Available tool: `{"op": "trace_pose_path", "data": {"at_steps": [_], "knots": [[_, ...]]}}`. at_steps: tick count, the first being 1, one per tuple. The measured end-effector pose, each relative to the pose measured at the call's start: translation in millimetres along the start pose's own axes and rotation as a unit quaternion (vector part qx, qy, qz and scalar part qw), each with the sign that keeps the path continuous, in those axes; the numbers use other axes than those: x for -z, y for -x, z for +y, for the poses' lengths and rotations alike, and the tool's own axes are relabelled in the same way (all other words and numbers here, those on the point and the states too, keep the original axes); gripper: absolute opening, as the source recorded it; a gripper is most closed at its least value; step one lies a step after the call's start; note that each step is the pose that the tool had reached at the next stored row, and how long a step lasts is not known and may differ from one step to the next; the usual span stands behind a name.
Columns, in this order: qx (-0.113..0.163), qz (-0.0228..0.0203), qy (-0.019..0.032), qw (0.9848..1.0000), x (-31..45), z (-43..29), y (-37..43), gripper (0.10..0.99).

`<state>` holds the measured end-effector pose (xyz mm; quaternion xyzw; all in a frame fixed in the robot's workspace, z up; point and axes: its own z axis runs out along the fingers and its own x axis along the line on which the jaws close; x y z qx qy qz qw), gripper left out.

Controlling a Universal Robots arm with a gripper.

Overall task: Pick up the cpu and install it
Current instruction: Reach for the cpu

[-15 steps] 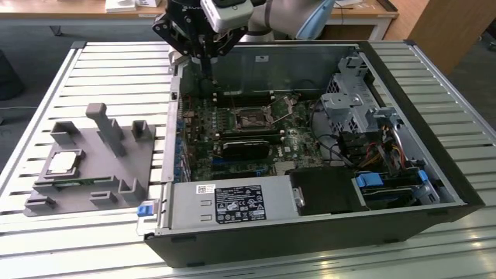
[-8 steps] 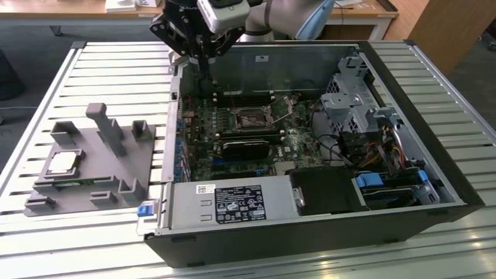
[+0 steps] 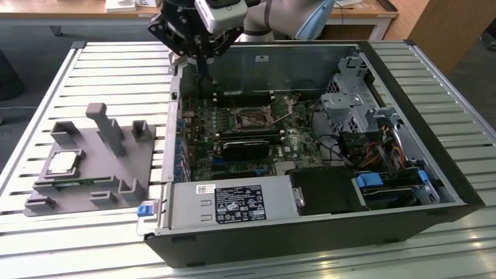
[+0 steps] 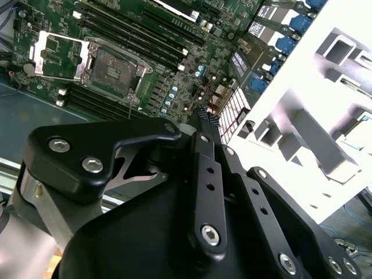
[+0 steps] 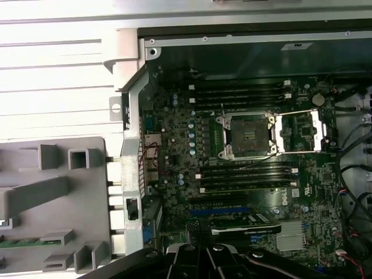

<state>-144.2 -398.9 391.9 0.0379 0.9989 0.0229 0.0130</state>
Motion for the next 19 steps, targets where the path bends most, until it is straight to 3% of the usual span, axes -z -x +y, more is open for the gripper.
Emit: {"op": "trace_pose_path", "data": {"at_steps": [19], "knots": [[0.000,0.0000,0.0000,1.0000,-0.4,-0.4,-5.1,0.106]]}}
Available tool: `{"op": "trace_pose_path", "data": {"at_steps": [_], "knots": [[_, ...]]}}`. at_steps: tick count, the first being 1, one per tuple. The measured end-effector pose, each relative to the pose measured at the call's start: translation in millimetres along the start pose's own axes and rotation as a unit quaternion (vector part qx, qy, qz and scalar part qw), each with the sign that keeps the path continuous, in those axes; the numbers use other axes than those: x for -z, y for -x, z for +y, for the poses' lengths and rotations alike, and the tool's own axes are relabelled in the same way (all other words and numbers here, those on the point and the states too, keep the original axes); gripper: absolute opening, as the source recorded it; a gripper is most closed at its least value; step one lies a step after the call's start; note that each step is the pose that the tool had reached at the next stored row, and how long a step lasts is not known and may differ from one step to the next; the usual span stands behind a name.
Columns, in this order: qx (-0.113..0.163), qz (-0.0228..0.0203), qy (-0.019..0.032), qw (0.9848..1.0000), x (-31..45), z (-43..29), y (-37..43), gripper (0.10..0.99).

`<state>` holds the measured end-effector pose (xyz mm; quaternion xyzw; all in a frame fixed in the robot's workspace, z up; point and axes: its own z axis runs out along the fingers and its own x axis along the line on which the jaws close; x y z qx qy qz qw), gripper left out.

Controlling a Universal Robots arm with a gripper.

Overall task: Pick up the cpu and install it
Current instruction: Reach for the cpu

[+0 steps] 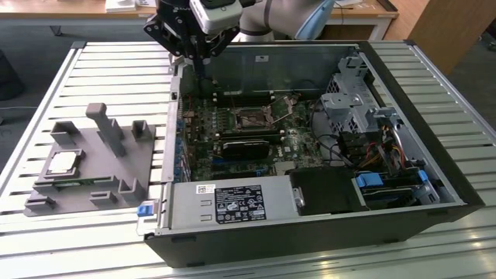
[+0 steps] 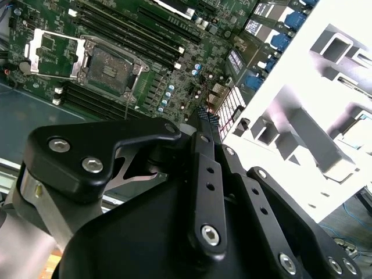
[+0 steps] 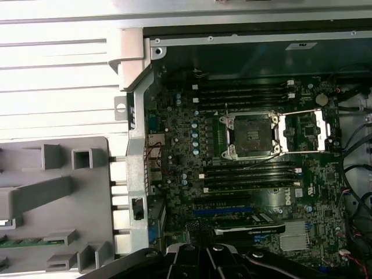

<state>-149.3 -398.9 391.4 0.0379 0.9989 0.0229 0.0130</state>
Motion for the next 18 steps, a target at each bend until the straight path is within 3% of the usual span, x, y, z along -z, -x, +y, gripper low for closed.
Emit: {"op": "trace_pose_path", "data": {"at_steps": [18], "knots": [[0.000,0.0000,0.0000,1.0000,-0.5,-0.3,-3.2,0.106]]}}
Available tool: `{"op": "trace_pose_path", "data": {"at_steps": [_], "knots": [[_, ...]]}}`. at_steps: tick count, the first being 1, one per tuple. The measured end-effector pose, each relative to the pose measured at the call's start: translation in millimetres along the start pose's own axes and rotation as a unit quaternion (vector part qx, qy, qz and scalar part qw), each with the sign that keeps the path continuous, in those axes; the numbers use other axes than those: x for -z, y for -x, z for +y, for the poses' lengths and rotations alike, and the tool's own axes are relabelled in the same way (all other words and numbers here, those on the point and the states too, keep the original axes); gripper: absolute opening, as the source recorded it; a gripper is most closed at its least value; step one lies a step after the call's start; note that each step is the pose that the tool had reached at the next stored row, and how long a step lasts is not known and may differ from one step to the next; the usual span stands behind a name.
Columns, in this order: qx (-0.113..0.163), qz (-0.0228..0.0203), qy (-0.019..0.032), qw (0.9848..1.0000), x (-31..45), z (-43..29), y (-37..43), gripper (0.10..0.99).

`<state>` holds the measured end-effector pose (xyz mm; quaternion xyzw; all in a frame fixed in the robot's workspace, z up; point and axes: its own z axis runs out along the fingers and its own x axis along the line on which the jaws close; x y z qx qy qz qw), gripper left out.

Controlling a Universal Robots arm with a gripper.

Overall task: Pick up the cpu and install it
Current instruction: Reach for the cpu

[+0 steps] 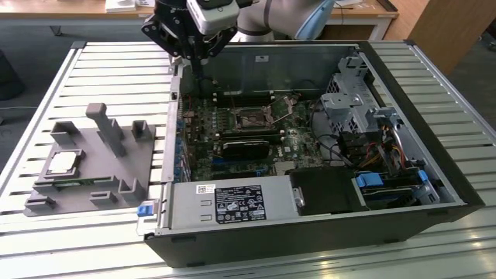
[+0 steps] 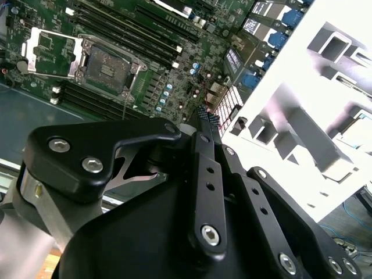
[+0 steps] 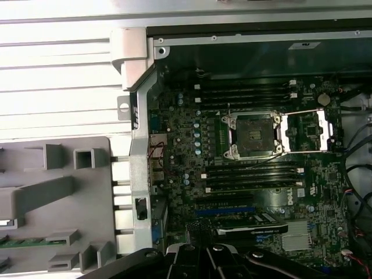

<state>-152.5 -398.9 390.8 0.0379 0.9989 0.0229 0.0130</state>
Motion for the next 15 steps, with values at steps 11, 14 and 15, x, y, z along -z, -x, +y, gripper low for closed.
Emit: {"op": "trace_pose_path", "data": {"at_steps": [11,14,15], "knots": [[0.000,0.0000,0.0000,1.0000,-0.3,-0.2,-1.9,0.106],[0.000,0.0000,0.0000,1.0000,-0.3,-0.2,-2.8,0.106],[0.000,0.0000,0.0000,1.0000,-0.3,-0.3,-3.2,0.106]]}}
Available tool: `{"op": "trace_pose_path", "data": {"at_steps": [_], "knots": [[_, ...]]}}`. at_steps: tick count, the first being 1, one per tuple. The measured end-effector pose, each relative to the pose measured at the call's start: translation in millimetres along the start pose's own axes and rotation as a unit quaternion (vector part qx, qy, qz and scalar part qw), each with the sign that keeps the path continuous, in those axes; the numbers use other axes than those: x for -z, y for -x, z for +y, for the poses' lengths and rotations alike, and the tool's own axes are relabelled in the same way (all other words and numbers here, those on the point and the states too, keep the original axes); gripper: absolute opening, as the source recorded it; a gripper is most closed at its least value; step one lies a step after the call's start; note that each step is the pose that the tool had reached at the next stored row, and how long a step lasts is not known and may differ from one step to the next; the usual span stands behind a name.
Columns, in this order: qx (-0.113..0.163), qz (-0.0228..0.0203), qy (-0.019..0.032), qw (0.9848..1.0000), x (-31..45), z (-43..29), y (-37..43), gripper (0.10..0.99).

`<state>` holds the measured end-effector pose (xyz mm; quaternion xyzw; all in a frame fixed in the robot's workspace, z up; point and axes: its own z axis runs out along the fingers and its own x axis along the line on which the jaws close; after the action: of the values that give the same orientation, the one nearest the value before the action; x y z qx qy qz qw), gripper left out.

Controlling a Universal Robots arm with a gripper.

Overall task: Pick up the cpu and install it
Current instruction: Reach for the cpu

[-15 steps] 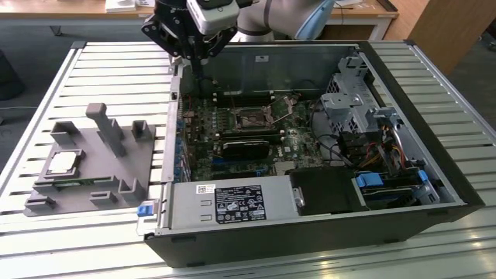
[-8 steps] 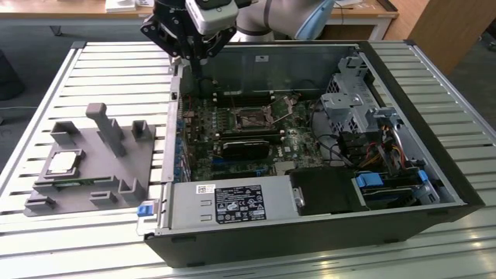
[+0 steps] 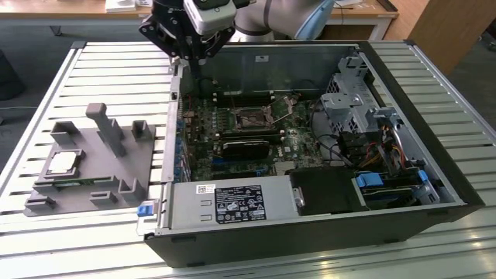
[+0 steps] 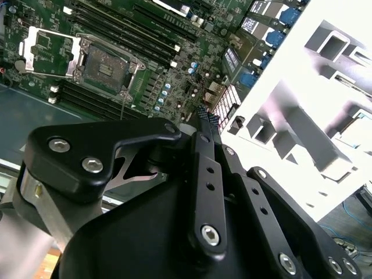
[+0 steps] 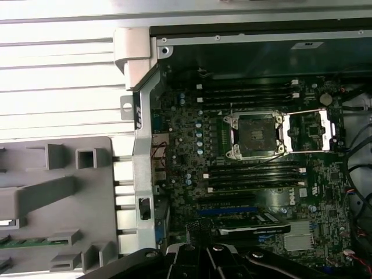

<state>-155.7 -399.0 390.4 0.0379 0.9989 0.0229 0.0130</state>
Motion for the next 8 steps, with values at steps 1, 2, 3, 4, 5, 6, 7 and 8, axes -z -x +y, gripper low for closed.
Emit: {"op": "trace_pose_path", "data": {"at_steps": [1,2,3,4,5,6,7,8], "knots": [[0.000,0.0000,0.0000,1.0000,0.0,0.0,-0.4,0.106],[0.000,0.0000,0.0000,1.0000,0.0,-0.1,-0.9,0.106],[0.000,0.0000,0.0000,1.0000,0.0,-0.1,-1.1,0.106],[0.000,0.0000,0.0000,1.0000,-0.1,-0.1,-1.2,0.106],[0.000,0.0000,0.0000,1.0000,-0.1,-0.1,-1.4,0.106],[0.000,0.0000,0.0000,1.0000,-0.1,-0.1,-1.6,0.106],[0.000,0.0000,0.0000,1.0000,-0.1,-0.1,-1.7,0.106],[0.000,0.0000,0.0000,1.0000,-0.2,-0.1,-1.8,0.106]]}}
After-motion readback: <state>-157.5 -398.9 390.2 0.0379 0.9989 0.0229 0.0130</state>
